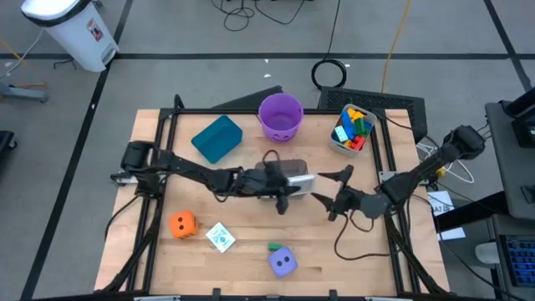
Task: Pick & Place Toys
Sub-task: Put the brown deck of cards into the transparent black bin, then put the blue deck of cards into the transparent black bin
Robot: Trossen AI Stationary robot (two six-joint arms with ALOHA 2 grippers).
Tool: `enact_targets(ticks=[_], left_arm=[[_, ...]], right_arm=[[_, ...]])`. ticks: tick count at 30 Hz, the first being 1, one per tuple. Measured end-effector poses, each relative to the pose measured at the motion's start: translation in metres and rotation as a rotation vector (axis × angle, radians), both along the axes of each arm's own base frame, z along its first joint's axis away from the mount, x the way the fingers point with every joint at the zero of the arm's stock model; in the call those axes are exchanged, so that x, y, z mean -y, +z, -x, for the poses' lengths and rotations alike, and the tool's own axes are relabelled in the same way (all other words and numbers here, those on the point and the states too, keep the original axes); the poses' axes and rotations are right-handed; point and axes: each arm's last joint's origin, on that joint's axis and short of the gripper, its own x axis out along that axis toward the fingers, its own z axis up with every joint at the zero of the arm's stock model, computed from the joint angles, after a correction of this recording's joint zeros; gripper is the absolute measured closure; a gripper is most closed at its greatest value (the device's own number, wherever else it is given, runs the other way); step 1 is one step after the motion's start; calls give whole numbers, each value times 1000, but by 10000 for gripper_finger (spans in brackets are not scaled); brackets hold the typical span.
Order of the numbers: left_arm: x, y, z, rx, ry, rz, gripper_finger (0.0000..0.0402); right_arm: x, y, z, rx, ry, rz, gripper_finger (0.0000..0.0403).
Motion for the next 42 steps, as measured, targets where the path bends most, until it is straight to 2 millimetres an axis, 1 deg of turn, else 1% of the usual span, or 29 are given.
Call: enact_targets(ticks=[2, 4, 6, 9, 12, 15, 19, 26, 31, 35, 42], left_arm=[[0, -4, 15, 18, 9, 25, 331], [-2, -11, 26, 60, 34, 66, 331], [-5, -26, 38, 48, 62, 108, 331], [-14, -46, 47, -13, 122, 159, 331], [-22, -53, 51, -22, 199, 180, 331], [-27, -55, 51, -28, 171, 207, 331], [-27, -55, 50, -37, 136, 205, 325], [-28, -57, 50, -46, 155, 199, 222], [-27, -57, 50, -49, 154, 198, 179], [-28, -57, 50, -49, 157, 194, 163], [-29, -57, 51, -42, 196, 182, 161]], right_arm=[[-2, 3, 4, 10, -17, 14, 94], [-2, 7, 8, 25, -23, 11, 95], [-2, 10, 10, 42, -20, -1, 98], [-1, 10, 11, 43, -18, -6, 101], [-1, 10, 11, 44, -19, -12, 105], [-1, 9, 11, 39, -19, -9, 109], [-1, 9, 11, 36, -17, -3, 112], [-1, 9, 11, 40, -17, -19, 113], [-1, 9, 11, 41, -18, -20, 113], [-1, 9, 11, 41, -18, -21, 113], [-1, 9, 11, 41, -18, -21, 113]])
